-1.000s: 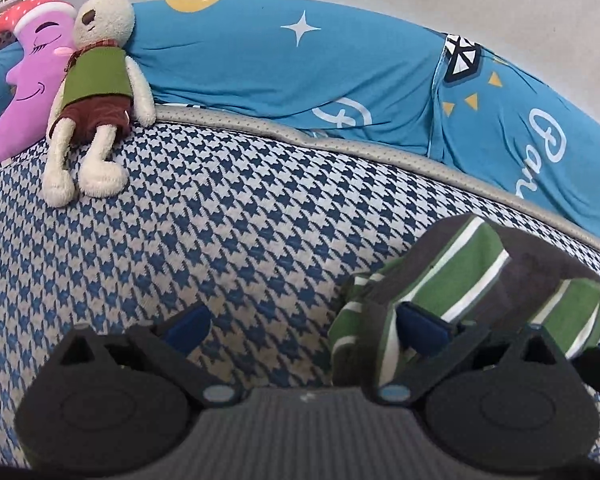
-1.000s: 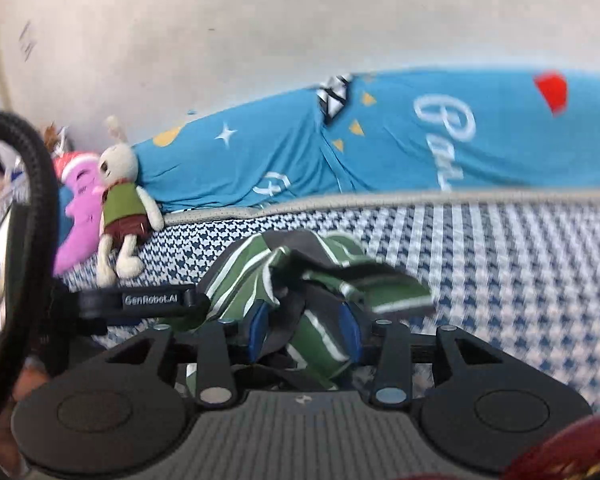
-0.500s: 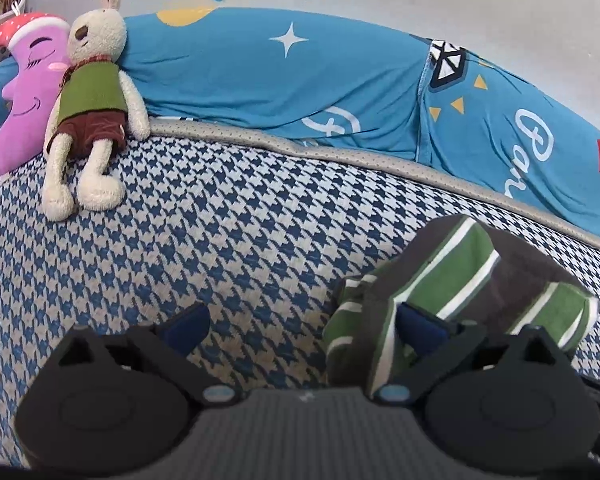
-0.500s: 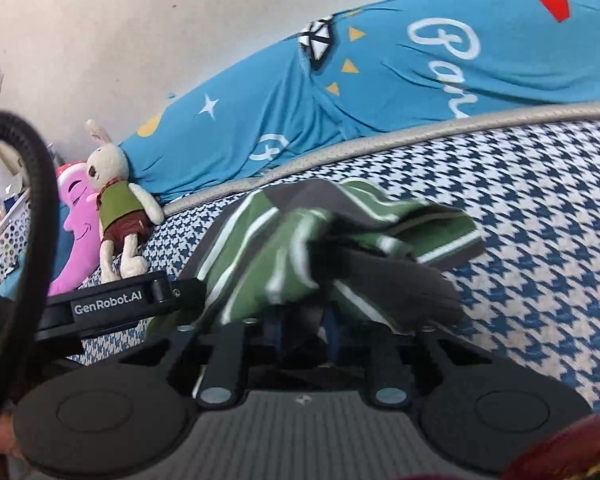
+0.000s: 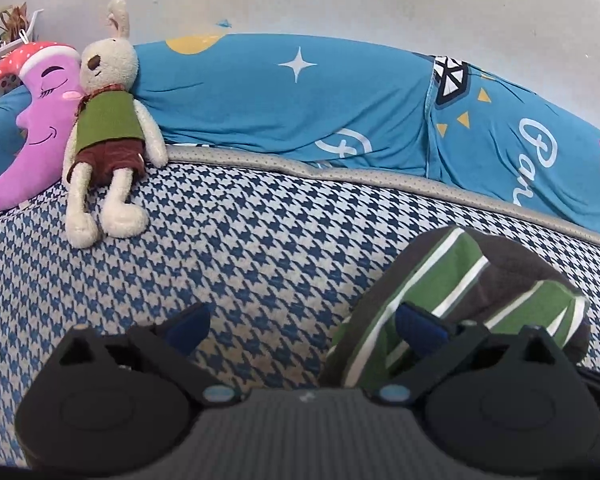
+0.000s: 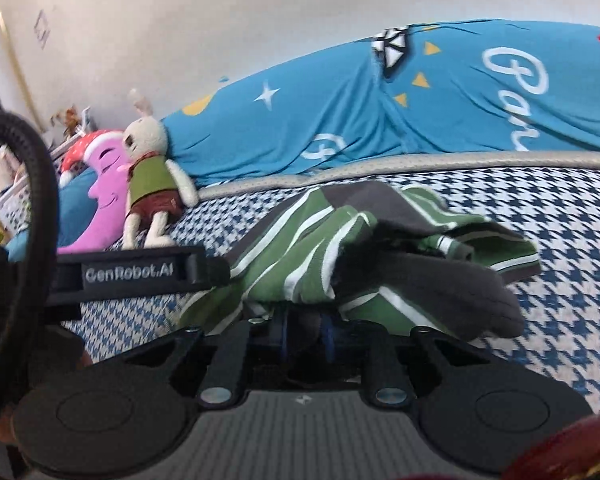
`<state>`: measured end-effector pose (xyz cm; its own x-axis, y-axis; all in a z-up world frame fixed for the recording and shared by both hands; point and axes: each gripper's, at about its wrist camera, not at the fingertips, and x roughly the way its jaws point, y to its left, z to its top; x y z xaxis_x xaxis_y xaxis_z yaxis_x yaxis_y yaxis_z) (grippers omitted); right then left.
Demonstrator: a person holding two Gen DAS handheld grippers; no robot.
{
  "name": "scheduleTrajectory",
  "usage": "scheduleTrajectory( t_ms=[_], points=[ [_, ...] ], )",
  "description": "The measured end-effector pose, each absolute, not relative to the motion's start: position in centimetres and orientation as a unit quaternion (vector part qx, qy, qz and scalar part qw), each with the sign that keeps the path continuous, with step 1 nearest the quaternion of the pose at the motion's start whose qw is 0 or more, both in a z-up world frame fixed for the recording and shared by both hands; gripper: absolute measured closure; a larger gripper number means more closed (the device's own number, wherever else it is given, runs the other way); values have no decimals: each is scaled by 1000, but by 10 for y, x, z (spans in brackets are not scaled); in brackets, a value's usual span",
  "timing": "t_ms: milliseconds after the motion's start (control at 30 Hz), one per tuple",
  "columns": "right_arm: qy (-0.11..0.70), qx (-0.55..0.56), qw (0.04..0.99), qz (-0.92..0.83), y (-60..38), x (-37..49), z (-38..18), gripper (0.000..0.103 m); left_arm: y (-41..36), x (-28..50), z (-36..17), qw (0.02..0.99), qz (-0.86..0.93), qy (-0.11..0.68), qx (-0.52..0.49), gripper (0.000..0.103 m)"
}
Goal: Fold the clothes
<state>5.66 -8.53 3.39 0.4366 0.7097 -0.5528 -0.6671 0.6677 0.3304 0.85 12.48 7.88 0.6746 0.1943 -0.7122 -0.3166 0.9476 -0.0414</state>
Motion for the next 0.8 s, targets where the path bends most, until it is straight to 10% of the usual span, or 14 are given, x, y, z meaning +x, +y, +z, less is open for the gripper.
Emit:
scheduleTrajectory(
  t_ms=[800],
  points=[
    [342, -33, 836, 427, -71, 41, 27, 83, 119, 4, 80, 912, 129, 387, -35, 0]
  ],
)
